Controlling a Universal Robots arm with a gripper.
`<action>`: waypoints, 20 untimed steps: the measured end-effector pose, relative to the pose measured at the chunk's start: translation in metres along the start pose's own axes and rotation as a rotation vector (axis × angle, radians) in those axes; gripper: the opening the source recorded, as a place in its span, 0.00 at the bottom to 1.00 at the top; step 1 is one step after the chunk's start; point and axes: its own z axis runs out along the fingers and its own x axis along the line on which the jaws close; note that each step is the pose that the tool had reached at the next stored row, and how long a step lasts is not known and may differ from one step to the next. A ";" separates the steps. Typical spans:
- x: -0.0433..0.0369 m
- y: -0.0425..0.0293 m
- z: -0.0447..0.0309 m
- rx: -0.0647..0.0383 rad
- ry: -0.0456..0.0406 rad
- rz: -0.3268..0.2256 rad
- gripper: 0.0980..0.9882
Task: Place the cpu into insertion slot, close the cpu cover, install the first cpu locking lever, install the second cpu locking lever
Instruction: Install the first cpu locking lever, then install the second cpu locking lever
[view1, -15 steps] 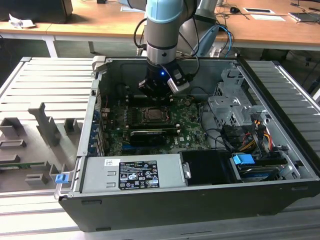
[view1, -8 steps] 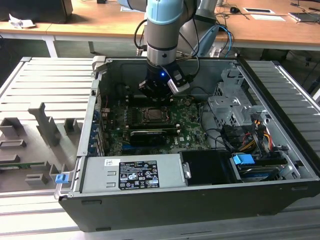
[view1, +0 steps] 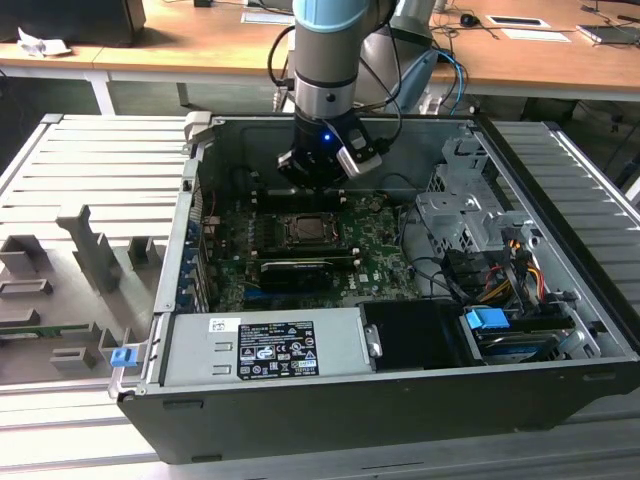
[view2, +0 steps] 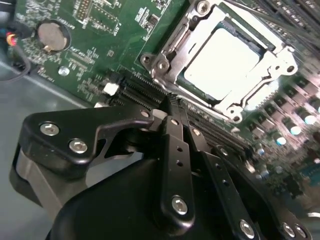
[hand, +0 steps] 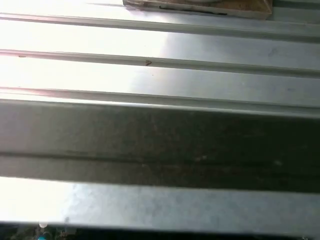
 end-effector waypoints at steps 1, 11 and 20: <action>-0.0001 0.0001 -0.0005 0.000 -0.0001 0.000 0.01; 0.0003 -0.0058 -0.0011 0.000 0.0000 0.000 0.01; 0.0007 -0.0128 -0.0017 0.000 0.0000 0.000 0.01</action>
